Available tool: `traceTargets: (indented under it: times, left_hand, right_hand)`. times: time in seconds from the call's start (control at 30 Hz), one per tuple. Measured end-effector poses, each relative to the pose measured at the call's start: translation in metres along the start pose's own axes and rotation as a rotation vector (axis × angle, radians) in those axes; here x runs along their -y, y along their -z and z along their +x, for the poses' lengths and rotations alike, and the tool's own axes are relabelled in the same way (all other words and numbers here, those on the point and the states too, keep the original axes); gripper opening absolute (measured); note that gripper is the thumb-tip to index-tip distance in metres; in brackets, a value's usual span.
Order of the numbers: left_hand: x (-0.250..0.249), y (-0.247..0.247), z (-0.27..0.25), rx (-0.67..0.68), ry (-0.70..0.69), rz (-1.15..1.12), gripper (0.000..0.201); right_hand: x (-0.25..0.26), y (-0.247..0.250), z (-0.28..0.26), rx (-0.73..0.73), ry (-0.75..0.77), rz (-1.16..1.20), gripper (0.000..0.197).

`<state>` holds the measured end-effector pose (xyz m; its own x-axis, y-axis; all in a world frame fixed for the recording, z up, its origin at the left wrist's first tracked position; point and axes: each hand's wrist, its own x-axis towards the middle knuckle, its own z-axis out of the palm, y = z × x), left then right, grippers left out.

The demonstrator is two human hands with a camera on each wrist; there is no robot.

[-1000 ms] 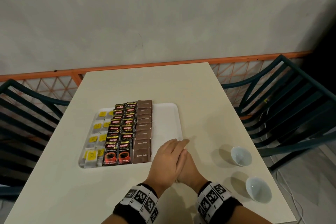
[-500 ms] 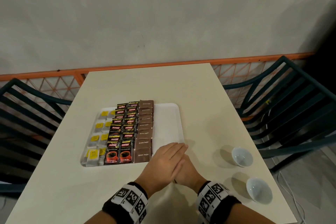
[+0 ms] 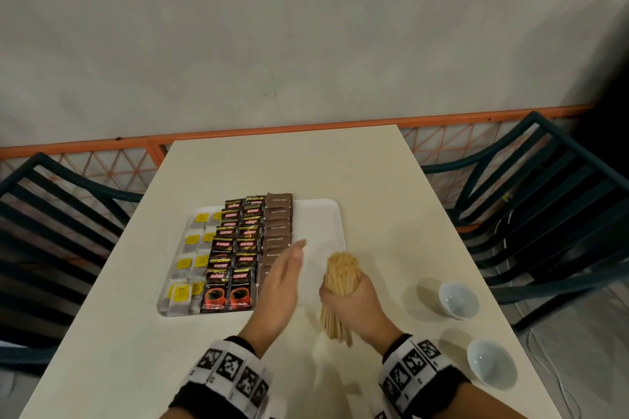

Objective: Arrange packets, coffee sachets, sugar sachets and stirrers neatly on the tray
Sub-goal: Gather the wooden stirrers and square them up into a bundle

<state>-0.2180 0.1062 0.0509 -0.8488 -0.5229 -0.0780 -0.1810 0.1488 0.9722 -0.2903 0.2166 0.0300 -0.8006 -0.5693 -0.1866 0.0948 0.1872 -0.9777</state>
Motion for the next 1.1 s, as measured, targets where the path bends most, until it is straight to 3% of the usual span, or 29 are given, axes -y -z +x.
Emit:
traceTargets:
  times: [0.03,0.1,0.2,0.3,0.43,0.63,0.7,0.8,0.87,0.93,1.1]
  left_hand:
    - [0.002,0.004,0.005,0.018,0.155,-0.136,0.056]
    - [0.008,0.008,0.008,0.070,0.413,-0.319,0.056]
    - [0.005,0.002,0.004,0.120,0.663,-0.654,0.059]
    - [-0.013,-0.007,-0.001,0.149,0.701,-0.922,0.050]
    - [-0.028,-0.006,0.004,0.081,0.745,-0.976,0.038]
    - [-0.021,-0.006,0.004,0.073,0.725,-0.888,0.037]
    - [-0.011,-0.005,0.000,0.113,0.594,-0.684,0.036]
    - [-0.006,0.000,-0.014,0.253,0.225,-0.208,0.041]
    - [-0.004,-0.002,-0.023,0.404,0.110,-0.057,0.069]
    - [-0.002,-0.010,-0.029,0.476,0.127,0.006,0.083]
    - [0.005,-0.020,-0.027,0.387,0.284,-0.098,0.075]
  right_hand:
    - [0.008,0.005,0.003,-0.032,-0.005,0.065,0.005]
    - [0.028,0.009,0.007,-0.056,0.047,0.178,0.022]
    - [0.059,0.005,0.003,-0.061,0.164,0.273,0.030]
    - [0.069,-0.003,-0.005,-0.097,0.251,0.241,0.028]
    - [0.064,-0.014,-0.012,-0.115,0.253,0.155,0.021]
    - [0.060,-0.016,-0.011,-0.128,0.220,0.119,0.012]
    - [0.061,-0.010,-0.007,-0.137,0.187,0.141,0.013]
    - [0.057,0.001,0.003,-0.128,0.077,0.187,0.016]
    - [0.048,0.006,0.007,-0.099,-0.023,0.200,0.011]
    - [0.039,0.007,0.008,-0.024,-0.125,0.215,0.011]
    - [0.028,-0.002,0.009,0.137,-0.350,0.239,0.017]
